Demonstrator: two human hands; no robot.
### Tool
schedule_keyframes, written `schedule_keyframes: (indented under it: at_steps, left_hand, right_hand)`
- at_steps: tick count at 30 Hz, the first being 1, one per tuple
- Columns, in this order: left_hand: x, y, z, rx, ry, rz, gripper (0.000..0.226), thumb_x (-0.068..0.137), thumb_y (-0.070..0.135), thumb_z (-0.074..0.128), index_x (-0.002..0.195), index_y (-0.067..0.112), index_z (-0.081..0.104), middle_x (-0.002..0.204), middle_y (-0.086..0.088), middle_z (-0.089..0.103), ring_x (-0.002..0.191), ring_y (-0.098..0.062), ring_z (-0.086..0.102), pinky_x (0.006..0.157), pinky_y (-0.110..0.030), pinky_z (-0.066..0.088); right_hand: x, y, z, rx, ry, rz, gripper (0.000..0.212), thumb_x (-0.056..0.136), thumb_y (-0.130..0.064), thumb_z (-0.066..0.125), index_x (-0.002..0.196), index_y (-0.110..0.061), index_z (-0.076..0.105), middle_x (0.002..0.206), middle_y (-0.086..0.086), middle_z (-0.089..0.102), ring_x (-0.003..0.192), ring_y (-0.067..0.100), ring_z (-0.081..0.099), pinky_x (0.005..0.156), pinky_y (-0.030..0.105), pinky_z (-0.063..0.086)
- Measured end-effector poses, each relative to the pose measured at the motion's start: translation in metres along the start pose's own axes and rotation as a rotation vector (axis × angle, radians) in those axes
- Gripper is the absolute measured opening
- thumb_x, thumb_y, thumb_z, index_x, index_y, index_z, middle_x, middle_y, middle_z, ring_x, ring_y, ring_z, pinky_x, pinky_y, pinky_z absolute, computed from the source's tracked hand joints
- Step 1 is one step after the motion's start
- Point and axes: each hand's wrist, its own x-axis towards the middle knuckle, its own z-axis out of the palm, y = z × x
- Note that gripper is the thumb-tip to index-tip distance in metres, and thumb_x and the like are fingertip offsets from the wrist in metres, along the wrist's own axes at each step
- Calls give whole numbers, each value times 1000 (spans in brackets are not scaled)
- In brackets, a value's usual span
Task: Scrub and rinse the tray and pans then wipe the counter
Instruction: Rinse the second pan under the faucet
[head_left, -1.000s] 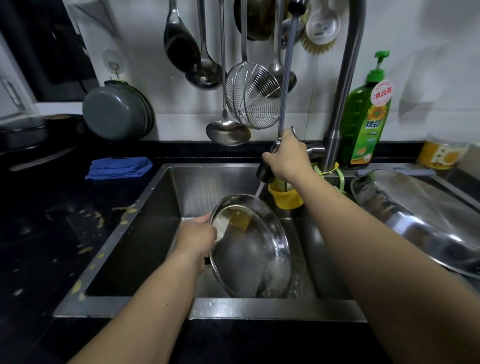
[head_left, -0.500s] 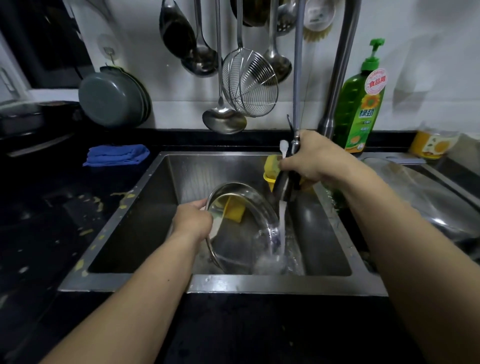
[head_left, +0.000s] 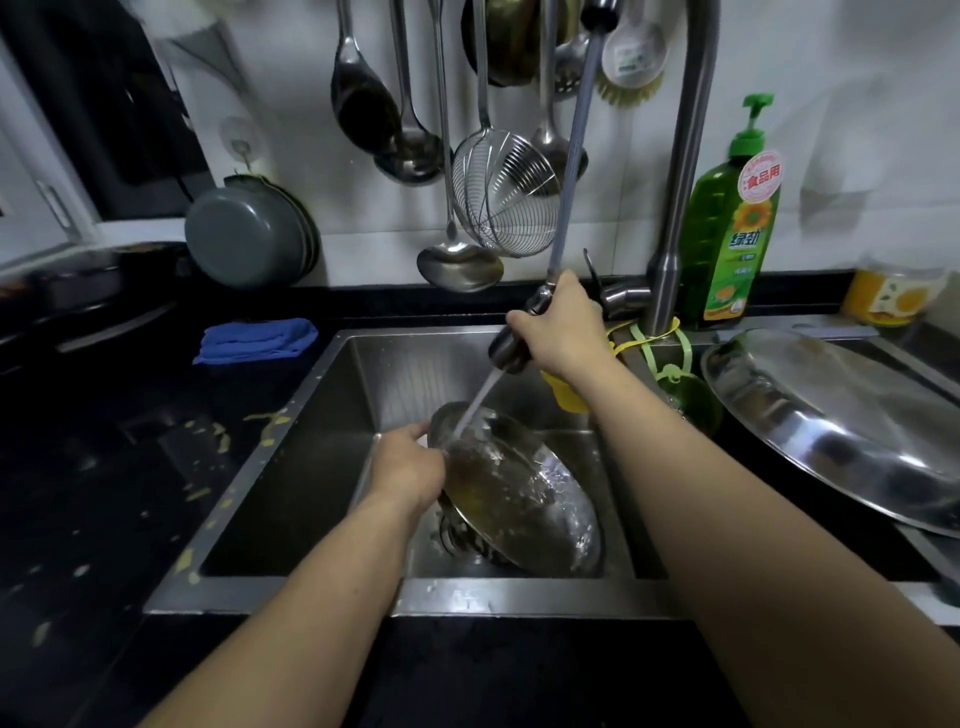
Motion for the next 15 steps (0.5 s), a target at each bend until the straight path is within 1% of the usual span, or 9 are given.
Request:
schedule_keyframes:
  at_steps: [1,2,4,6,8,10,12,14,15]
  left_hand:
    - [2,-1,0,7,4,-4,48,92,0,65,135,20,64,108,-8,73,93,-23,71,89,-36,60]
    - [2,-2,1,12,9,-3,40,92,-1,62,126,19,69,107,-10,72,89,-22,70,84,-32,60]
    - [4,2,0,89,18,15,20,92,2,58,96,11,76,87,-11,71,68,-21,63,64,-25,52]
    - [6,10,-4,240,-36,54,17,86,7,59,81,4,75,66,-10,65,57,-23,59,57,-27,45]
    - [3,21,-8,443,-155,120,16,83,3,60,85,7,75,67,-7,67,60,-21,61,61,-26,47]
    - [2,31,-10,645,-298,213,18,85,2,69,96,15,74,74,-2,69,66,-16,64,65,-26,53]
    - [0,38,-13,894,-403,381,16,87,17,79,102,20,74,78,5,66,74,-13,65,73,-27,56]
    - [2,41,-16,1174,-414,618,18,89,39,76,103,28,76,90,9,60,90,-10,59,83,-29,53]
    - [3,44,-19,1241,-414,733,19,90,46,73,102,32,76,95,9,55,96,-10,53,86,-30,49]
  right_hand:
    - [3,4,-6,-63,24,10,37,90,-30,72,108,-15,44,106,11,62,109,35,57,84,32,43]
    - [4,9,-14,-131,35,15,39,90,-30,71,114,-15,45,114,16,62,111,38,57,87,35,45]
    - [4,15,-36,-266,2,22,43,88,-29,71,121,-14,47,119,19,61,110,40,58,88,39,47]
    - [-1,18,-56,-335,-85,19,42,85,-30,72,118,-17,50,115,15,61,102,37,59,82,37,49]
    - [-9,21,-69,-338,-149,15,37,83,-32,74,107,-18,49,105,11,61,91,33,60,73,34,46]
    - [-12,26,-73,-329,-136,8,38,82,-34,74,105,-17,48,105,12,61,90,33,61,73,34,48]
    - [-13,27,-73,-325,-112,4,38,82,-33,73,103,-17,46,107,14,61,93,35,60,76,35,49]
    - [-11,28,-72,-335,-105,2,38,83,-32,73,100,-18,43,109,14,59,96,36,59,76,34,45]
    - [-10,30,-71,-343,-98,-1,38,83,-32,73,100,-18,41,109,14,58,99,37,59,76,34,44]
